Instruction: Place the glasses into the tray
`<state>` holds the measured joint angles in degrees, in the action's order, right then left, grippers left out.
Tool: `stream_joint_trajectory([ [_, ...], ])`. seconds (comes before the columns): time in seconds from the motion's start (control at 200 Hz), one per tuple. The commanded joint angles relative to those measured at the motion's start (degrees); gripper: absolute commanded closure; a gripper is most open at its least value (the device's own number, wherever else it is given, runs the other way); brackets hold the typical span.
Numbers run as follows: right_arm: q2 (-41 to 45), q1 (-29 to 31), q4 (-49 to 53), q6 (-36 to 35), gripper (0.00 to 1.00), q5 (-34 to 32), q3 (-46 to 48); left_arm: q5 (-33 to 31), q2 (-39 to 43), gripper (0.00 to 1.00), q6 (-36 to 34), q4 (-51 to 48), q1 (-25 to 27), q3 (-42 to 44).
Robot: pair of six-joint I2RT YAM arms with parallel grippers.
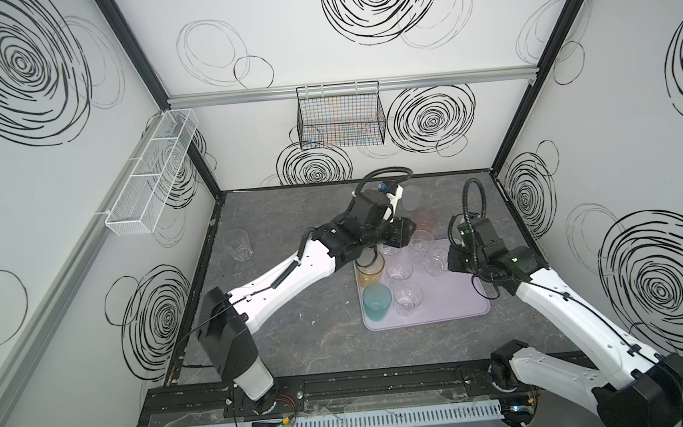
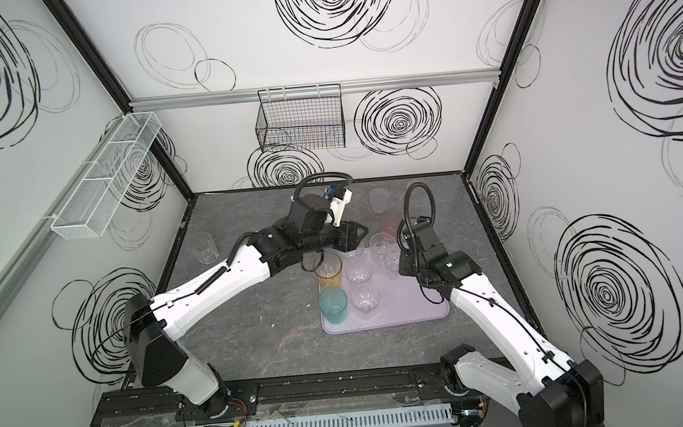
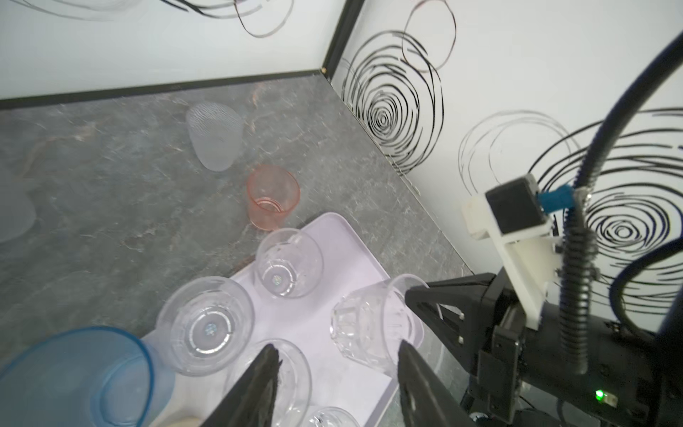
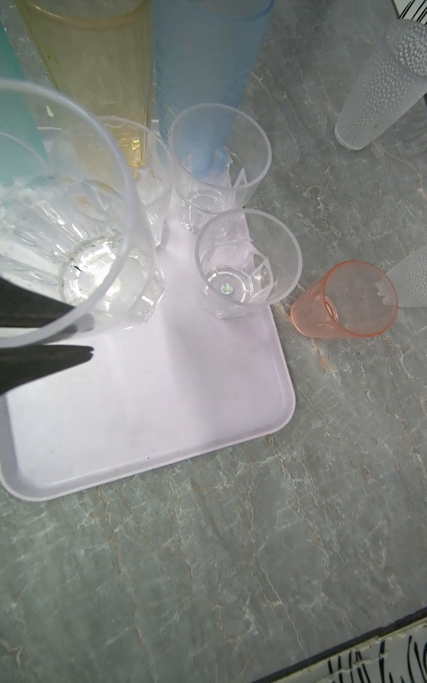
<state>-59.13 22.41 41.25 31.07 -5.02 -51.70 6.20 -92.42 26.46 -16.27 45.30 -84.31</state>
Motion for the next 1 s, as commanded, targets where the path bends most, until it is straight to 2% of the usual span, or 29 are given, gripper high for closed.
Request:
stream_joint_trajectory([
  [0.0, -1.02, -0.19, -0.39, 1.69, 1.0, -0.56, 2.09, 0.4, 3.69, 0.44, 1.64, 6.22, -4.28, 6.68],
  [0.15, -2.61, 0.13, -6.29, 4.38, 1.0, -0.59, 4.51, -1.95, 10.89, 0.4, 2.86, 11.66, -11.08, 15.97],
  [0.35, -7.26, 0.34, -8.91, 5.01, 0.99, -1.21, 5.03, -4.11, 13.25, 0.37, -0.18, 9.49, -17.07, 19.85],
  [0.625, -14.25, 0.92, -8.68, 5.74, 0.96, -0.67, 3.43, -3.21, 14.2, 0.36, 0.22, 10.89, -18.13, 22.35],
  [0.996, -15.4, 0.86, -12.81, 6.3, 0.86, 0.1, 5.08, -3.43, 13.29, 0.36, -1.06, 10.63, -19.31, 23.05],
])
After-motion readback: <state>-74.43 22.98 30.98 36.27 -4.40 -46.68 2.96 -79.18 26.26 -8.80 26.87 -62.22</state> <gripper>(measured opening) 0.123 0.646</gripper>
